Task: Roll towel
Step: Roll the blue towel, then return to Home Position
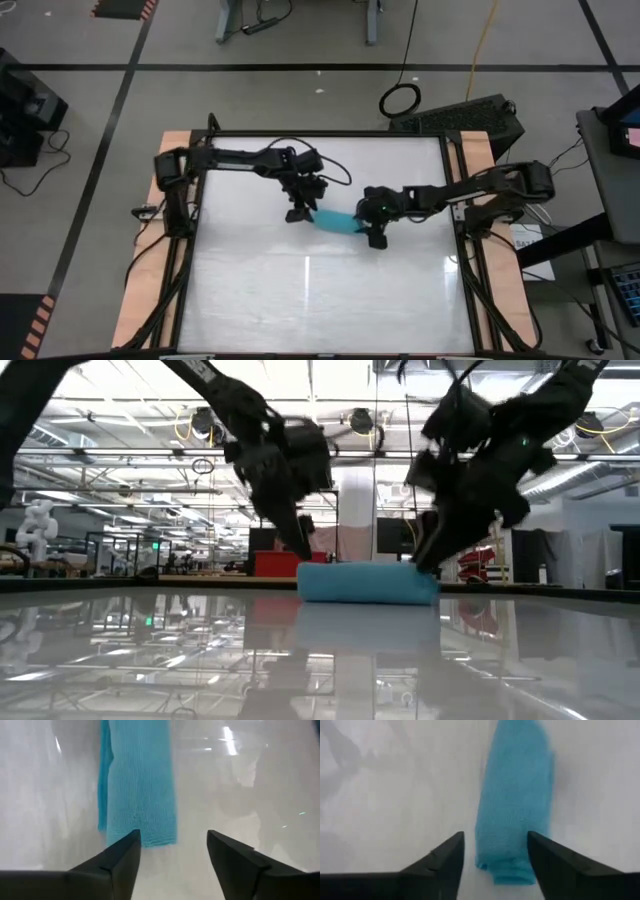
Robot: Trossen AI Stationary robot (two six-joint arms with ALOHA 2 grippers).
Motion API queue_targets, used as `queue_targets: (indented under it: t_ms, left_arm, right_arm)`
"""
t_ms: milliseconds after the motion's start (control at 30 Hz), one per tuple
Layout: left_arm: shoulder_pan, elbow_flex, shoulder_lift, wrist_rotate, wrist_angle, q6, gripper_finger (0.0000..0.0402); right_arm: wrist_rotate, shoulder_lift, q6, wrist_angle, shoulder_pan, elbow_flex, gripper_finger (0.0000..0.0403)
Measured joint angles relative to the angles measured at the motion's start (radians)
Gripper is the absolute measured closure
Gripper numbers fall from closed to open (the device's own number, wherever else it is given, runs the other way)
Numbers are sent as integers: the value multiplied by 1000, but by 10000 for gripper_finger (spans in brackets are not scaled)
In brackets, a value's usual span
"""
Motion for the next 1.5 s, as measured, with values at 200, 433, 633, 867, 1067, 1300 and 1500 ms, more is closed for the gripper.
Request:
queue_targets:
  t_ms: [200,433,633,867,1067,1300,1500]
  left_arm:
    - [-1,1,-170,-29,-16,-9,163]
    - [-24,3,-323,-114,73,-86,162]
    - [-97,3,-474,-289,-18,-132,162]
    - [-237,3,-667,-659,-18,-184,162]
    - [-328,-130,-870,-896,29,-308,162]
    - [-376,-555,-1180,-998,326,-532,162]
    - [-382,-874,-1381,-1094,532,-707,162]
  right_arm:
    - [-3,-166,5,-10,0,3,158]
    - [46,-343,6,-111,-5,4,163]
    - [21,-542,72,-240,4,4,179]
    - [14,-832,93,-298,19,6,193]
    - [48,-1073,114,-440,17,6,203]
    - [100,-1306,137,-559,17,7,217]
    - [151,-1424,138,-646,17,8,230]
